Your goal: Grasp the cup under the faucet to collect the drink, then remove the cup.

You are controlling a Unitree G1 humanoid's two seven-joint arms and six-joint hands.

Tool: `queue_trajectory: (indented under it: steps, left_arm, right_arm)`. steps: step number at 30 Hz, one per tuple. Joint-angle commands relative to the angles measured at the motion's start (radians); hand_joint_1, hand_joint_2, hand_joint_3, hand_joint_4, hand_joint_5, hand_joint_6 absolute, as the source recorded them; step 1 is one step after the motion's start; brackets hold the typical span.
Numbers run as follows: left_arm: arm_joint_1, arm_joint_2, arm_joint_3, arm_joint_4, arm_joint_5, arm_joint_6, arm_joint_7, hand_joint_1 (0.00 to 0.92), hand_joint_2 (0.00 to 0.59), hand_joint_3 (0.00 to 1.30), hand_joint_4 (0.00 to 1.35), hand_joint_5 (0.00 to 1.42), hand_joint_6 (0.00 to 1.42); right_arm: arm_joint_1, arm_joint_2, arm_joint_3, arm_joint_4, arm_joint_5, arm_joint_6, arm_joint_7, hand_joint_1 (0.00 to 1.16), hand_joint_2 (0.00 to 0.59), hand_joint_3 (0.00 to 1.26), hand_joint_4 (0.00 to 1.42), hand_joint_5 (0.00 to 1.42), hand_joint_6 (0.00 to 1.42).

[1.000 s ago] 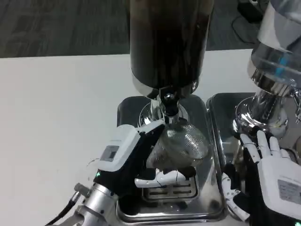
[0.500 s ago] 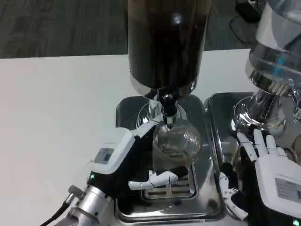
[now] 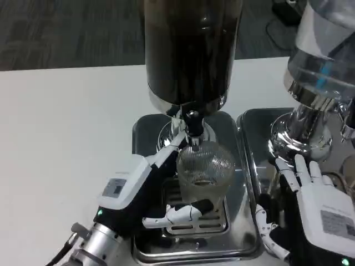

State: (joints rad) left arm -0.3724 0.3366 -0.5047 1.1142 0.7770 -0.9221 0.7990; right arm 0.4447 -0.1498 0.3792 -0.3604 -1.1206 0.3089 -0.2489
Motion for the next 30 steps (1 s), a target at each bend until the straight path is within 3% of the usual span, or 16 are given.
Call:
queue_trajectory:
  steps: [1, 7, 18, 30]
  left_arm:
    - [0.034, 0.043, 0.037, 0.004, -0.031, 0.054, -0.013, 0.208, 0.079, 0.04, 0.07, 0.39, 0.26]
    - [0.072, 0.076, 0.069, -0.048, -0.042, 0.051, 0.000, 0.180, 0.077, 0.04, 0.09, 0.39, 0.27]
    - [0.202, 0.151, 0.195, -0.243, -0.126, 0.061, -0.032, 0.130, 0.074, 0.05, 0.10, 0.39, 0.28]
    - [0.271, 0.176, 0.292, -0.389, -0.177, 0.066, -0.111, 0.070, 0.086, 0.07, 0.02, 0.30, 0.16]
  right_arm:
    - [-0.007, -0.006, -0.002, 0.006, 0.005, -0.010, -0.006, 0.41, 0.530, 0.15, 0.00, 0.00, 0.06]
    - [-0.019, -0.033, -0.008, 0.000, 0.004, -0.021, 0.000, 0.41, 0.530, 0.15, 0.00, 0.00, 0.06]
    - [-0.013, -0.058, -0.042, -0.008, 0.011, -0.032, -0.013, 0.41, 0.530, 0.12, 0.00, 0.00, 0.04]
    - [-0.010, -0.060, -0.033, 0.004, -0.012, -0.035, -0.039, 0.39, 0.527, 0.07, 0.00, 0.00, 0.00]
